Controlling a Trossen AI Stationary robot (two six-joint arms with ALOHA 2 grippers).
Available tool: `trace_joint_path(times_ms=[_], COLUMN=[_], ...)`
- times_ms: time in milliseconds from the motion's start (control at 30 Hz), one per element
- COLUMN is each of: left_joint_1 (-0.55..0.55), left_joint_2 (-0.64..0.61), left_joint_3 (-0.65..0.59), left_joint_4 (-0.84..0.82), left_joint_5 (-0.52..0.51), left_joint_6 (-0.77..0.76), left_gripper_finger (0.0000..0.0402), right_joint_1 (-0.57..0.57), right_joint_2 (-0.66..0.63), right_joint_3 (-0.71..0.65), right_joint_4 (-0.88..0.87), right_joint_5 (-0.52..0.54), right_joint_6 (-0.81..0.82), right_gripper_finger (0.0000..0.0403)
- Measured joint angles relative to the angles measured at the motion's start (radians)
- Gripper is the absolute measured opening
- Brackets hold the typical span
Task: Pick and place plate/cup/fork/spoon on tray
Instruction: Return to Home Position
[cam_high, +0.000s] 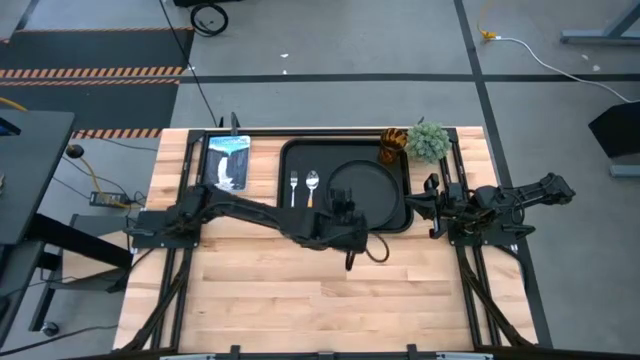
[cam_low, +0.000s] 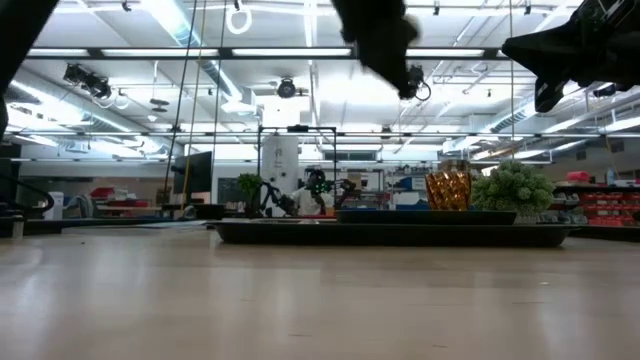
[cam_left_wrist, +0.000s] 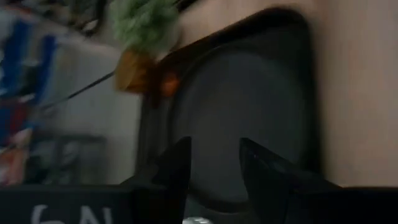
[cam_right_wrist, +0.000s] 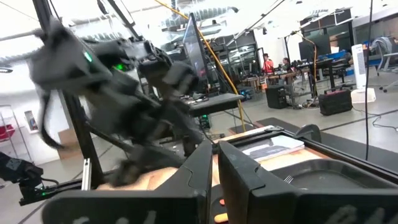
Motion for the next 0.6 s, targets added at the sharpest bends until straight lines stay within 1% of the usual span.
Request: trace_joint_path(times_ms=[67, 133, 300, 433, 500, 600], left_joint_1=[-0.017, -0.033, -0.068, -0.089, -0.098, -0.114], left_joint_2=[-0.038, -0.079, -0.175, -0.224, -0.239, -0.276], left_joint_3=[-0.001, -0.001, -0.001, -0.001, -0.001, -0.002], left_joint_4=[-0.005, -0.005, 0.01, 0.134, 0.226, 0.249], left_joint_5=[0.065, 0.09, 0.091, 0.092, 0.093, 0.08], left_joint_6=[-0.001, -0.022, -0.125, -0.207, -0.201, -0.142], left_gripper_finger=[0.0144, 0.0144, 0.0144, 0.0144, 0.0144, 0.0144], right_joint_1=[0.0, 0.0, 0.0, 0.0, 0.0, 0.0], right_joint_2=[0.0, 0.0, 0.0, 0.0, 0.0, 0.0], right_joint_3=[0.0, 0.0, 0.0, 0.0, 0.0, 0.0], right_joint_4=[0.0, 0.0, 0.0, 0.0, 0.0, 0.0], right_joint_5=[0.0, 0.0, 0.0, 0.0, 0.0, 0.0], right_joint_6=[0.0, 0.0, 0.0, 0.0, 0.0, 0.0], right_gripper_finger=[0.0034, 0.0034, 0.0034, 0.0034, 0.0034, 0.0034])
